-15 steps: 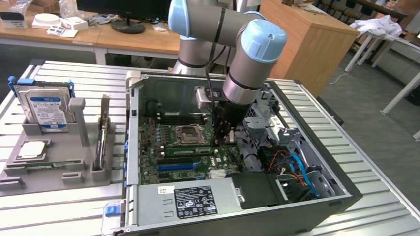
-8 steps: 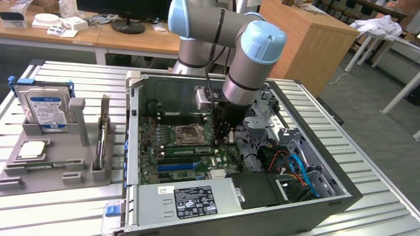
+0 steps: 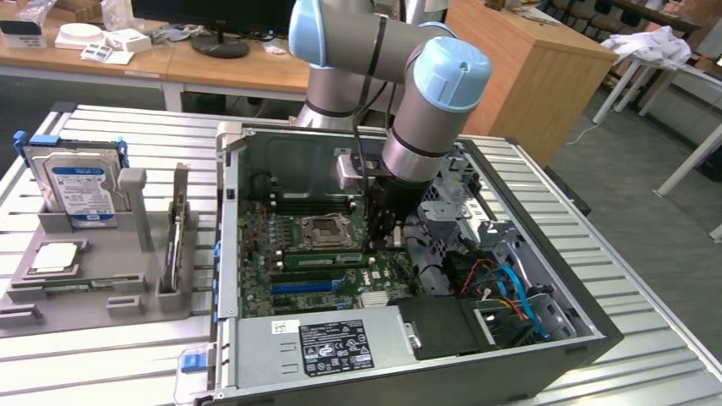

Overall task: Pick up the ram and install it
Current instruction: 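Press down the ram until it locks into place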

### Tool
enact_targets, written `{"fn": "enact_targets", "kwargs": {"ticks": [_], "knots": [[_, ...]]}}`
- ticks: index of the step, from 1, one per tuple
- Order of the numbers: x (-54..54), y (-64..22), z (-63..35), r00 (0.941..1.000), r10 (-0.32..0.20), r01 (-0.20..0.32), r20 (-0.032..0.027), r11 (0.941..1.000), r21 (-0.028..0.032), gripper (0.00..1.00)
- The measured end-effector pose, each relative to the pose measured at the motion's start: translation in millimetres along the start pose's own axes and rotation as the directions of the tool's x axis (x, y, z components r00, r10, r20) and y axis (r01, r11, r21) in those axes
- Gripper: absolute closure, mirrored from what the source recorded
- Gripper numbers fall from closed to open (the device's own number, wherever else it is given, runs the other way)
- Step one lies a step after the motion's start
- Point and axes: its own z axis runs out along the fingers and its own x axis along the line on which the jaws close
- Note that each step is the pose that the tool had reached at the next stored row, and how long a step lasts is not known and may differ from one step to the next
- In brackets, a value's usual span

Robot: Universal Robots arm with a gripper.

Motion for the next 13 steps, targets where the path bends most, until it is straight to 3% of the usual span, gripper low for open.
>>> {"fn": "enact_targets", "kwargs": {"ticks": [13], "knots": [[0.1,-0.1,1.7,1.0000,0.000,0.000,0.0006,1.0000,0.0001,0.89]]}}
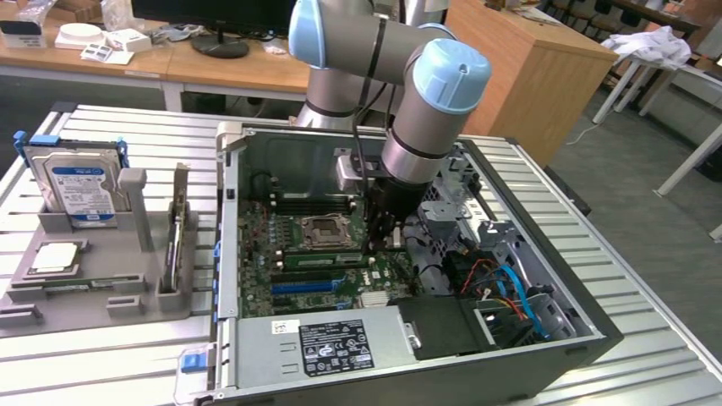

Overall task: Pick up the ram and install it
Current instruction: 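Press down the ram until it locks into place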

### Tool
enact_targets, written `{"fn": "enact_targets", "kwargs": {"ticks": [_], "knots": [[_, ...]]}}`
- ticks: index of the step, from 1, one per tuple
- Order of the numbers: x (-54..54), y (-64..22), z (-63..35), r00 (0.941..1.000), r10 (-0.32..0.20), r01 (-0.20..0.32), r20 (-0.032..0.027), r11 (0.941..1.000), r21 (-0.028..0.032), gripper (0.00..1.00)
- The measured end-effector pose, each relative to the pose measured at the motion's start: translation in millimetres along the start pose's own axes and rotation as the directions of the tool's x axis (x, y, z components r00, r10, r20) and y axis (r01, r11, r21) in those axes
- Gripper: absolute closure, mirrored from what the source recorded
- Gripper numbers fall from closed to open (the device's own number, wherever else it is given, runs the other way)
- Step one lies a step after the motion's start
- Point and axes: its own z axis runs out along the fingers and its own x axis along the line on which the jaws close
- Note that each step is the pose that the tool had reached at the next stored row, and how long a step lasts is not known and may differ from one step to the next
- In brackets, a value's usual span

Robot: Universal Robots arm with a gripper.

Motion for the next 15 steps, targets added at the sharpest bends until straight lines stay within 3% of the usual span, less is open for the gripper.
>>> {"fn": "enact_targets", "kwargs": {"ticks": [15], "knots": [[0.2,-0.1,2.2,1.0000,0.000,0.000,-0.0002,1.0000,-0.0001,0.89]]}}
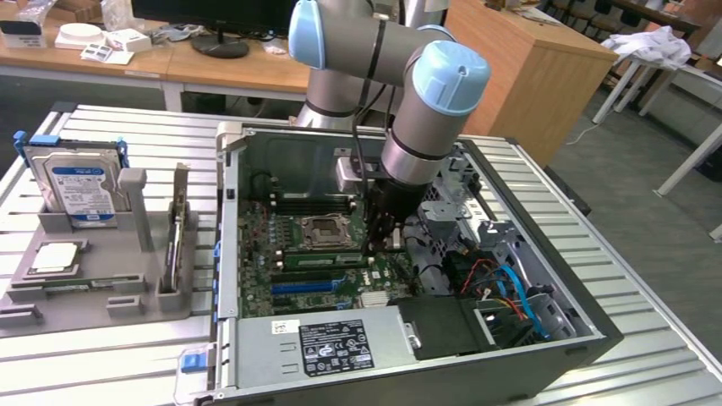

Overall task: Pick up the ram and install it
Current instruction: 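Press down the ram until it locks into place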

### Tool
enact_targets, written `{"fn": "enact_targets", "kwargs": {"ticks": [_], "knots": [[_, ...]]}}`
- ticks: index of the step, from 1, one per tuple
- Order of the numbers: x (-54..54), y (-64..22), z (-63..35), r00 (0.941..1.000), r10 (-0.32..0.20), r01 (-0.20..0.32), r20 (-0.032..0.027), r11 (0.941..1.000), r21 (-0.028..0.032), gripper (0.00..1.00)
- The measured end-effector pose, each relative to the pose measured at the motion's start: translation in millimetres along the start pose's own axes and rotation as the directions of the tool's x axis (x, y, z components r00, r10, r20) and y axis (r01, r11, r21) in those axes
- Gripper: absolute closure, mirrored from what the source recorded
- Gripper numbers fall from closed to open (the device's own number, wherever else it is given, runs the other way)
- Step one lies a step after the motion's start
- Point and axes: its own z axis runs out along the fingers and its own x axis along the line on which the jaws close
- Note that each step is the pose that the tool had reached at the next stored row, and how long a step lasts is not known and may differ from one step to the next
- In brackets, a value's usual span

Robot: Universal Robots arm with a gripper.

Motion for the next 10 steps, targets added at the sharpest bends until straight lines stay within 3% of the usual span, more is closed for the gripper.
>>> {"fn": "enact_targets", "kwargs": {"ticks": [10], "knots": [[0.1,0.0,1.1,1.0000,0.000,0.000,0.0001,1.0000,0.0000,0.89]]}}
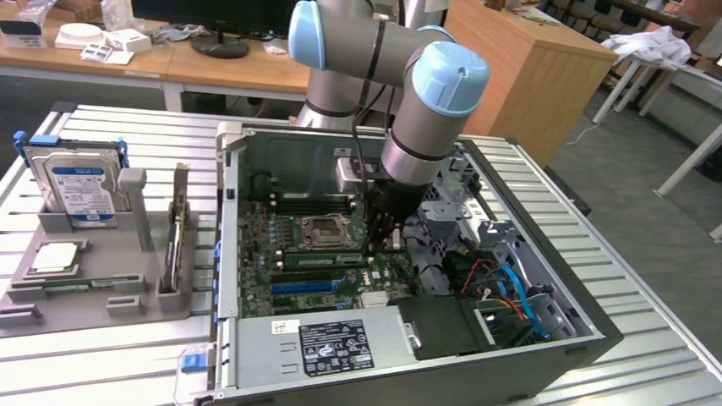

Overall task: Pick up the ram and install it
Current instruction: 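Press down the ram until it locks into place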

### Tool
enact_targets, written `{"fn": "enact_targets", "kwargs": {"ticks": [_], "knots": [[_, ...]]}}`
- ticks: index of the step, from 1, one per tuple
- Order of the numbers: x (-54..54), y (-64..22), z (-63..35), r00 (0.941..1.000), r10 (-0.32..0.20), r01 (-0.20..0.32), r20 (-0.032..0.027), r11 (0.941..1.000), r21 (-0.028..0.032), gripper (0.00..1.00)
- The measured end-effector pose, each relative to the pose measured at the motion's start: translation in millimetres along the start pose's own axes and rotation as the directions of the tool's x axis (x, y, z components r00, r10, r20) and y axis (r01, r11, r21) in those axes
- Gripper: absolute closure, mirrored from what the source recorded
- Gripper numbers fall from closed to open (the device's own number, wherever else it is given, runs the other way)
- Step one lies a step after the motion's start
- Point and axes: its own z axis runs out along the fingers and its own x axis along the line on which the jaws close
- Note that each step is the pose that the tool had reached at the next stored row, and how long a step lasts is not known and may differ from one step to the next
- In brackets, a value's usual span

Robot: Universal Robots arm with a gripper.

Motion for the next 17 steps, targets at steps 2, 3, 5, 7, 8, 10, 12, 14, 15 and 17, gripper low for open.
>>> {"fn": "enact_targets", "kwargs": {"ticks": [2,3,5,7,8,10,12,14,15,17], "knots": [[0.0,-0.1,0.5,1.0000,0.000,0.000,0.0006,1.0000,0.0003,0.89],[0.1,0.0,1.0,1.0000,0.000,0.000,0.0010,1.0000,0.0003,0.89],[0.2,0.0,1.0,1.0000,0.000,0.000,0.0013,1.0000,0.0001,0.89],[0.2,0.0,1.1,1.0000,0.000,0.000,0.0015,1.0000,0.0002,0.89],[0.1,0.0,1.1,1.0000,0.000,0.000,0.0016,1.0000,0.0001,0.89],[0.1,0.0,0.9,1.0000,0.000,0.000,0.0018,1.0000,0.0003,0.89],[-0.2,0.0,-1.2,1.0000,0.000,0.000,0.0032,1.0000,0.0005,0.89],[-0.3,0.2,-5.4,1.0000,0.000,0.000,0.0017,1.0000,0.0002,0.89],[-0.5,0.3,-7.2,1.0000,0.000,0.000,0.0019,1.0000,0.0003,0.89],[-0.7,0.4,-11.0,1.0000,0.000,0.000,0.0016,1.0000,0.0003,0.89]]}}
